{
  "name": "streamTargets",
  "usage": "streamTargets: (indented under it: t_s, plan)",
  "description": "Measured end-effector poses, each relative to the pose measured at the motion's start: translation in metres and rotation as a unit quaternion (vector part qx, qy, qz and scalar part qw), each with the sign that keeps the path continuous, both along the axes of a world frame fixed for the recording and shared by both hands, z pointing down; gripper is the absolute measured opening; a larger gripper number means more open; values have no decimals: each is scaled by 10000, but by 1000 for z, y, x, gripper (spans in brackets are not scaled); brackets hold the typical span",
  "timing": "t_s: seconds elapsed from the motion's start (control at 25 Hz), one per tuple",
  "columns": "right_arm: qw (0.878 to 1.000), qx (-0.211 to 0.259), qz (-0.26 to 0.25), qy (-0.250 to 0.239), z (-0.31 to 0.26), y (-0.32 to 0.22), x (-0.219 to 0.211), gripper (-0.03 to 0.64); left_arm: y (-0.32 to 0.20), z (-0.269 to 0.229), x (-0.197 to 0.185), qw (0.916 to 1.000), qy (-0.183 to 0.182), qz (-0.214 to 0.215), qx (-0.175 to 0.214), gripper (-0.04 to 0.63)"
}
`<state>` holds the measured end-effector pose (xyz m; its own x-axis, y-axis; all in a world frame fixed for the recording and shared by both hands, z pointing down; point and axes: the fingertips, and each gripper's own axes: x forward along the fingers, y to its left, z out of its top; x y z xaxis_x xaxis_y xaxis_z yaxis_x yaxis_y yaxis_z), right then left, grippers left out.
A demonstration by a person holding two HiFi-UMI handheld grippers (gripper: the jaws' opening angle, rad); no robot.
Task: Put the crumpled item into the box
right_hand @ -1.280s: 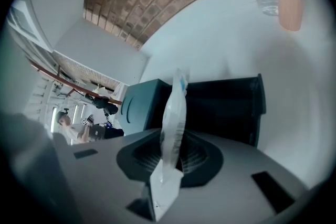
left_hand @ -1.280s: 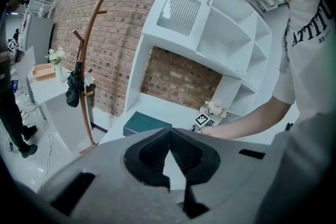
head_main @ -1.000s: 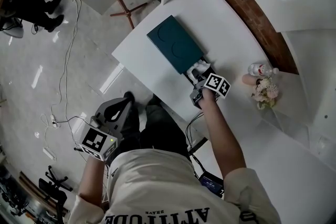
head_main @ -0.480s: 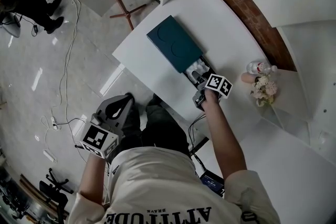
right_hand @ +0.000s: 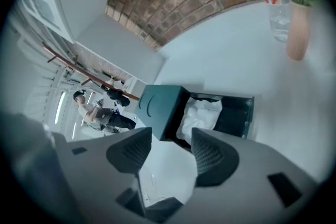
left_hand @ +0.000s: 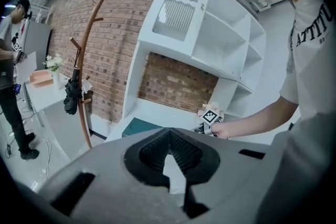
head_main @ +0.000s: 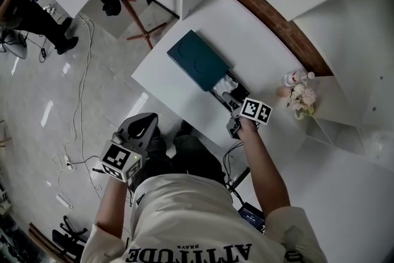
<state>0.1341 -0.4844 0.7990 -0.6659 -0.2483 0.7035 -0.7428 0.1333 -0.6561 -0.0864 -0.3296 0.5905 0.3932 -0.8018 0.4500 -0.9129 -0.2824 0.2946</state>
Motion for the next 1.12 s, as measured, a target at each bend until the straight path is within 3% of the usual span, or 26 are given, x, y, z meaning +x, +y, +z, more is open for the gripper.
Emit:
streamTargets:
  t_s: [0.28, 0.6, 1.12]
  plan:
    - [9933, 946, -640, -174, -52, 12, -1, 192, -2, -9, 16, 9997, -53, 220, 129, 26]
    - [9787, 1783, -1012, -111, -95, 22, 9, 143, -2, -12, 37, 9988, -90, 454, 149, 26]
    - [9550, 2850, -823, 75, -159, 65, 17, 51, 16, -22, 38, 9954, -114, 918, 244, 26]
